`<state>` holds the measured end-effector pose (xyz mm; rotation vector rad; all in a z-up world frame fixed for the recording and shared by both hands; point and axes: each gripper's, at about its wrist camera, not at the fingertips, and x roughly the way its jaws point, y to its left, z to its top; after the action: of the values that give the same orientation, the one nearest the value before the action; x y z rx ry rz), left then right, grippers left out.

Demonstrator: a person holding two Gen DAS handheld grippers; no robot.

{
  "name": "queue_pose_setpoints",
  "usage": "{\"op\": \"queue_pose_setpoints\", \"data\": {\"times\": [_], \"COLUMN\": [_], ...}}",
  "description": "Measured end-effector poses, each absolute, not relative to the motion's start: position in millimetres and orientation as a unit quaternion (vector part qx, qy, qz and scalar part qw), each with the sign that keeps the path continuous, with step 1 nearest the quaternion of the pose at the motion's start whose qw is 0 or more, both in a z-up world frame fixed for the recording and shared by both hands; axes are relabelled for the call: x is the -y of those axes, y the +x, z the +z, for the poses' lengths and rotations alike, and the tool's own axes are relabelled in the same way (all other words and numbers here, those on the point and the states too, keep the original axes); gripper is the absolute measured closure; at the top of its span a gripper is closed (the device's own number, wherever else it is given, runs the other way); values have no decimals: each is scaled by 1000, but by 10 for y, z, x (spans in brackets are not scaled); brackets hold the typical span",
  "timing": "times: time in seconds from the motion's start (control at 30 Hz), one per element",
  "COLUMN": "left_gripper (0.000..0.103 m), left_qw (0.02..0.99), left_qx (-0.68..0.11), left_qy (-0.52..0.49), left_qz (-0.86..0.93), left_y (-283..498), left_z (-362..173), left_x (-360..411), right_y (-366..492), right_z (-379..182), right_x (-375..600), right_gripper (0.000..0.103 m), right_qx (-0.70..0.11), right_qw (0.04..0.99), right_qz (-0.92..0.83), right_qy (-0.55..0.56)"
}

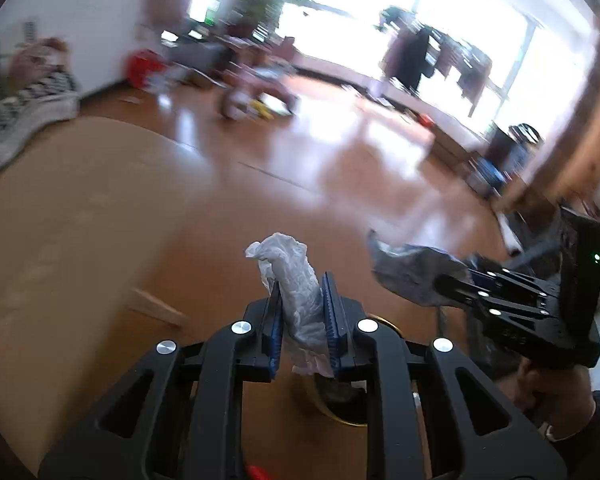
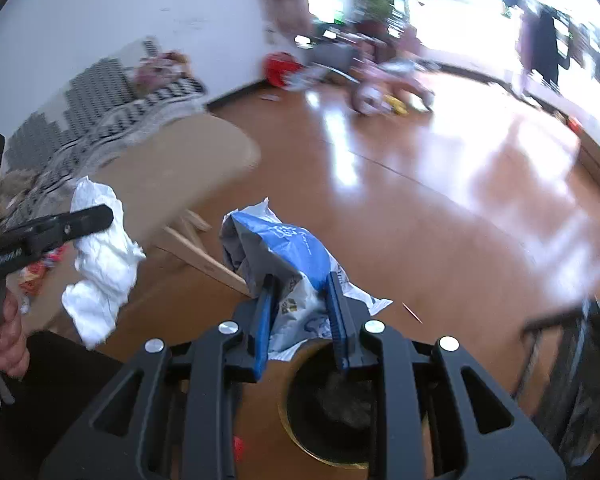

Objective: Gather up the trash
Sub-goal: 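Carry the tissue and blue bag to the bin and open both tools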

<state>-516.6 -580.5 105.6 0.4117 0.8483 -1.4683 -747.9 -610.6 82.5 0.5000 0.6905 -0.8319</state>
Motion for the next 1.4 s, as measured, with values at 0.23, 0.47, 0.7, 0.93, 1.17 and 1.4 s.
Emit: {"op": "queue_pose_setpoints", "data": {"times": [0.23,0.47,0.7,0.93,1.17,1.4], "left_gripper": [85,85,85,20,18,14], "left_qw": [576,543,539,542,553,596], "left_qx": [-387,-411,-415,-415,-415,-405], "left_qy": [253,294,303,299,298,265], "left_qz": [-674,-671,-668,-667,-658,-641], "left_y": [-6062,-6275,-6329,-6336,-6267,-5754], "left_z": [327,-232,-325,-300,-272,267], "left_x": [6191,6239,6295,6296,6288,6151], "right_y": [-8184,-8341,-8281,-8308,-8332,-8020], "right_z": [114,-344,-413,-350,-245,45], "right_x": [6161,6101,6128,6175,6194,6257], "right_gripper": [77,77,77,57,38,31], "right_qx": [-346,-362,-365,-354,-347,-341], "right_qw": [786,768,763,763,762,781], "right_qz": [-424,-419,-420,-425,-438,-425], "right_qy": [290,323,330,334,328,304]}}
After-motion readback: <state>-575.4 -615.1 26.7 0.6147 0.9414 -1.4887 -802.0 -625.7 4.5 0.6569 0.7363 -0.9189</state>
